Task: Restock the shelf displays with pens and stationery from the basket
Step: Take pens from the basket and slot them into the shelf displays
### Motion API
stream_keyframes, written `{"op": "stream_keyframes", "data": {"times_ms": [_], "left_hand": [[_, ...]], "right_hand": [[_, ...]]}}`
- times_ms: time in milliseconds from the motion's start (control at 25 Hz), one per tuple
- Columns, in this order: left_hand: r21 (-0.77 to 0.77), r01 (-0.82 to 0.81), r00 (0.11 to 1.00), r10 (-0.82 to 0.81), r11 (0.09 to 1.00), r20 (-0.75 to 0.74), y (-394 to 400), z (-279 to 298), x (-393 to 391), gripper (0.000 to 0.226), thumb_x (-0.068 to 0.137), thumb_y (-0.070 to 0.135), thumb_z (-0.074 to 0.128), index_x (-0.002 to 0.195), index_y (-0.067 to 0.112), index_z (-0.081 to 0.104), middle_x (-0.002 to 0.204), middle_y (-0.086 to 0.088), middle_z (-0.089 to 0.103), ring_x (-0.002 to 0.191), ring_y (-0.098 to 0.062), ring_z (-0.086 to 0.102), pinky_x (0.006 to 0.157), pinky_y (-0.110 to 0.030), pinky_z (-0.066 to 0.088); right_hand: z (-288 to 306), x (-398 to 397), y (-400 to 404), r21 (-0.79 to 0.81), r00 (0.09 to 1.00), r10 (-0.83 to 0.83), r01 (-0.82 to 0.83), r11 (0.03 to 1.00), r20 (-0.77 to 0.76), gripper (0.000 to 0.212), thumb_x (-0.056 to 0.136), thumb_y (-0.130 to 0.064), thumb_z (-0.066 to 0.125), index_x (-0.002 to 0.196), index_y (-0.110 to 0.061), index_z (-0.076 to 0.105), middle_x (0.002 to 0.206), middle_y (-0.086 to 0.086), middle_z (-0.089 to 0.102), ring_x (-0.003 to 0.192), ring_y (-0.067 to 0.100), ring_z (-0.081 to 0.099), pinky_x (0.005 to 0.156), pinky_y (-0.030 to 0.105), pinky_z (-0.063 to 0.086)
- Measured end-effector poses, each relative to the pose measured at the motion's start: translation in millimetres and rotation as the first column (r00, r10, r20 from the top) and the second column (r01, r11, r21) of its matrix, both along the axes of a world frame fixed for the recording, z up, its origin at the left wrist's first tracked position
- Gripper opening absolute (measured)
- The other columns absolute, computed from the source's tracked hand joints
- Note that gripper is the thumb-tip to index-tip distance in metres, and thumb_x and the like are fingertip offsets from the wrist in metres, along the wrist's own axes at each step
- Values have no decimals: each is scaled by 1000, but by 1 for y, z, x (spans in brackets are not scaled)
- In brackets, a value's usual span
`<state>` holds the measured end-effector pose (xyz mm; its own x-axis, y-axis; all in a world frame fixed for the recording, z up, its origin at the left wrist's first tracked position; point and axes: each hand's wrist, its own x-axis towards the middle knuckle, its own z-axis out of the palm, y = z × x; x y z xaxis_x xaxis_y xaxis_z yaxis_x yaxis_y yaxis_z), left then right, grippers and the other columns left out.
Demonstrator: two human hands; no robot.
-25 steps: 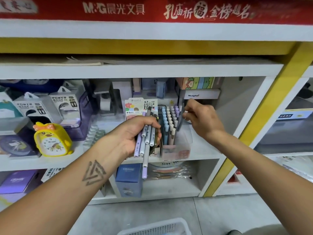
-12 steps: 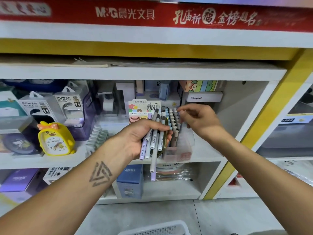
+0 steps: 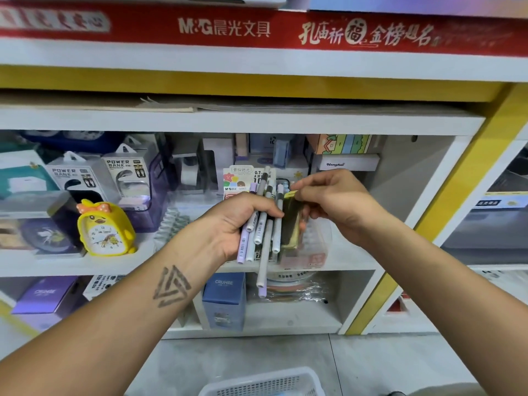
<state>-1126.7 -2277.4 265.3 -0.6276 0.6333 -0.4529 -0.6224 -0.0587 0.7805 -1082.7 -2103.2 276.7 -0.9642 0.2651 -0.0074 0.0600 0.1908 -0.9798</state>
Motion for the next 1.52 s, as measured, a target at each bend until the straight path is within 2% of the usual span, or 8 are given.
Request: {"op": "stream_keyframes", "data": {"times_ms": [80, 320, 480, 800, 1240, 1360, 1440, 1520], "left_hand": [[-70, -69, 997, 68, 995, -21, -7, 0, -3, 34, 80, -9, 53, 112, -10, 65, 112, -30, 63, 104, -43, 65, 95, -55, 51], [-141, -314, 949, 309, 939, -61, -40, 5, -14, 14, 85, -11, 49, 87, 0, 57, 75, -18, 63, 60, -24, 67, 55, -36, 61], [-117, -386, 922, 379, 915, -80, -64, 13, -22, 14, 88, -11, 45, 81, -2, 54, 74, -22, 65, 66, -28, 66, 65, -38, 61], [-92, -318, 948, 314, 944, -57, -76, 15, -24, 15, 85, -11, 47, 75, -2, 53, 63, -19, 63, 61, -26, 64, 67, -35, 59], [-79, -209, 977, 206, 975, -47, -73, 11, -19, 13, 86, -10, 47, 92, -7, 58, 71, -20, 64, 60, -24, 67, 56, -32, 61], [-50, -168, 985, 165, 985, -54, -69, 11, -18, 14, 86, -11, 47, 87, -5, 59, 73, -20, 65, 59, -24, 68, 56, -32, 61], [-31, -117, 991, 115, 993, -62, -65, 10, -15, 15, 86, -11, 46, 85, -3, 59, 73, -19, 65, 60, -24, 68, 56, -31, 60], [-22, -74, 995, 72, 997, -68, -58, 9, -10, 17, 87, -11, 46, 85, -3, 60, 72, -19, 66, 61, -24, 69, 55, -31, 60]], "right_hand": [[3, -2, -2, -37, 1000, -20, 19, 999, -12, 14, 88, 9, 64, 94, -1, 73, 67, 8, 68, 47, 12, 58, 47, 20, 50], [10, -14, -14, 119, 996, 12, -2, 993, -85, 24, 91, 3, 57, 98, -12, 74, 64, 13, 65, 50, 23, 54, 47, 31, 44], [10, -21, -23, 330, 999, 33, -22, 944, -29, 17, 88, -4, 64, 93, -17, 74, 58, -1, 65, 43, 12, 55, 46, 27, 44], [-3, -31, -40, 738, 992, 123, -71, 671, -17, 19, 81, -37, 82, 81, -23, 70, 68, -14, 66, 60, -6, 62, 49, 7, 39], [-31, -37, -59, 948, 942, 337, -104, 300, -3, 32, 97, -41, 61, 89, -10, 64, 72, 4, 58, 71, 28, 62, 60, 33, 40], [-24, -37, -59, 884, 957, 252, 12, 468, -147, 28, 100, -40, 57, 86, -18, 66, 68, 2, 64, 63, 25, 62, 57, 32, 44], [-13, -38, -60, 571, 979, 139, -29, 821, -150, 22, 98, -39, 62, 86, -22, 68, 65, 3, 69, 52, 18, 64, 51, 28, 46], [-7, -38, -61, 233, 992, 111, -96, 968, -55, 16, 93, -35, 70, 97, -20, 69, 69, 3, 74, 48, 14, 61, 44, 24, 42]]}}
